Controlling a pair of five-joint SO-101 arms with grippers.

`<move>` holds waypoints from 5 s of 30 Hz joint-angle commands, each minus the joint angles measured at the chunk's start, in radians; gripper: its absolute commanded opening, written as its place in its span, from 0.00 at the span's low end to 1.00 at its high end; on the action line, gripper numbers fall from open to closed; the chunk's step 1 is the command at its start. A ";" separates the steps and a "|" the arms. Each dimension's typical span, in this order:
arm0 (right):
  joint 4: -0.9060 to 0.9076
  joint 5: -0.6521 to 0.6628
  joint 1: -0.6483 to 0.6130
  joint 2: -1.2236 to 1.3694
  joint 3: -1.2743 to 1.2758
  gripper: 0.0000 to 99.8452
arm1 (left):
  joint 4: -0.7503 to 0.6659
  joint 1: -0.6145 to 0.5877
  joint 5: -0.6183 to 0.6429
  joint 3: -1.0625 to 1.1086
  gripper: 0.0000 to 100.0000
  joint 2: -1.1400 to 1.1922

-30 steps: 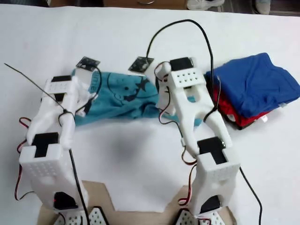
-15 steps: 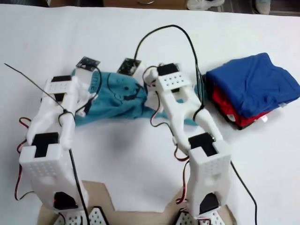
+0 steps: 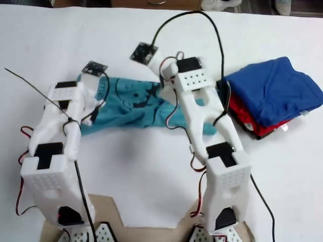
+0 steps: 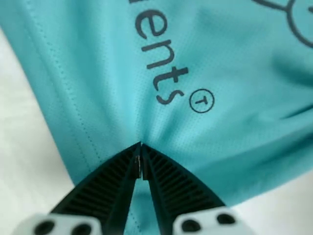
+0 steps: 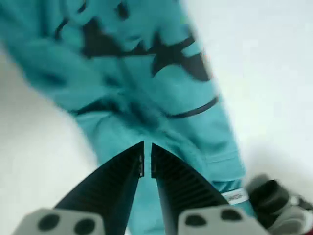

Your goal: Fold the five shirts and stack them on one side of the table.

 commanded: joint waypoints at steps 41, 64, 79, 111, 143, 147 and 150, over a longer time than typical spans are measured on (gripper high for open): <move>-0.205 0.057 0.031 -0.203 0.328 0.02 | -0.192 0.210 0.066 0.561 0.02 -0.519; -0.145 0.060 0.015 -0.038 0.118 0.02 | -0.026 0.152 0.064 0.501 0.02 -0.677; 0.308 0.061 0.082 -0.490 0.040 0.08 | -0.028 -0.160 0.072 0.407 0.06 -0.718; 0.174 0.003 0.449 -0.661 0.551 0.29 | 0.572 -0.170 0.018 -1.084 0.31 0.463; 0.176 0.003 0.443 -0.661 0.548 0.29 | 0.660 -0.078 -0.143 -1.372 0.01 0.810; 0.176 0.003 0.443 -0.661 0.549 0.29 | 0.669 -0.087 -0.140 -1.400 0.02 0.809; 0.180 0.003 0.443 -0.661 0.549 0.29 | 0.698 -0.129 -0.140 -1.491 0.02 0.809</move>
